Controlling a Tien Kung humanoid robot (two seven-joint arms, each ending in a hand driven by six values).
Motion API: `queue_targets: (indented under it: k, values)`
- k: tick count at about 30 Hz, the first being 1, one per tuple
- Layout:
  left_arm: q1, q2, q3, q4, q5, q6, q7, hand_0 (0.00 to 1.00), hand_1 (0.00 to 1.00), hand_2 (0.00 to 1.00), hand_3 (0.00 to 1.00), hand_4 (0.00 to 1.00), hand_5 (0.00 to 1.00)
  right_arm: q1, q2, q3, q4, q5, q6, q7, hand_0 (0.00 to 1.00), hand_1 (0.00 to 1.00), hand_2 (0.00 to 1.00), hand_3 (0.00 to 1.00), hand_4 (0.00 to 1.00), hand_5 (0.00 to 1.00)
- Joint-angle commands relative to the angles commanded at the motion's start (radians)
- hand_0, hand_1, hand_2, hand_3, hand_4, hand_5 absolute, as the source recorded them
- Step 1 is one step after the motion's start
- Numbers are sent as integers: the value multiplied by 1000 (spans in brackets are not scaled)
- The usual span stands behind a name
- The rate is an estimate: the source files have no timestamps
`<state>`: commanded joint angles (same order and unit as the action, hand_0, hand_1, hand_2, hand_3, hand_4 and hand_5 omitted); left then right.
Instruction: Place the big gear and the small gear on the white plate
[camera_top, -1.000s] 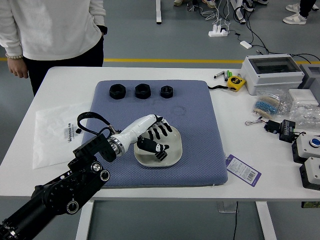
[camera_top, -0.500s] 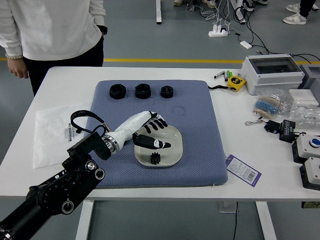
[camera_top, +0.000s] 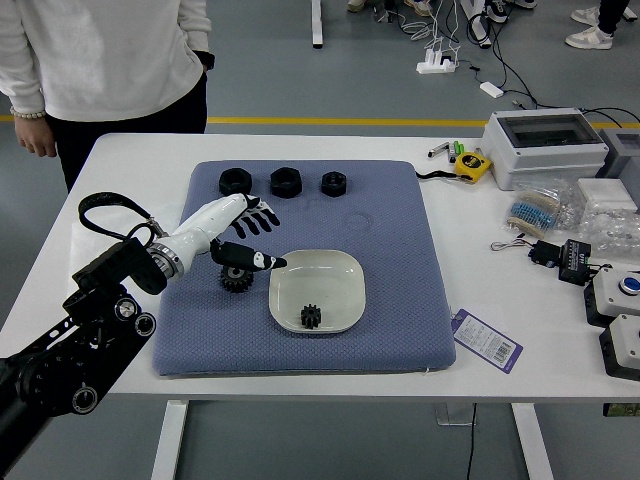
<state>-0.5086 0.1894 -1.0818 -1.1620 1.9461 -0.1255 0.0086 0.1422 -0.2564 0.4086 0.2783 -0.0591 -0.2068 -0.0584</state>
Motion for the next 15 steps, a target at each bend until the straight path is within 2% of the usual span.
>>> queue_targets:
  k: [1,6,10,15]
  values:
    - [-2,16,12,-3,10,-8,1,411,529,564,605,998,335,0,0,0,0,1,0,0,653,652,743,610,865,709]
    - [-4,55,43,3,31,-18,0,426,546,580,613,998,314,1,-1,-2,-1,3,1,1,653,651,743,610,864,708]
    - [-2,60,52,14,41,-12,-6,428,549,587,624,998,302,1,-1,-2,-1,4,1,2,654,652,743,610,865,708]
    - [-9,50,57,58,53,-9,-19,427,550,588,625,998,277,2,0,-3,-1,4,1,1,654,651,743,610,864,707]
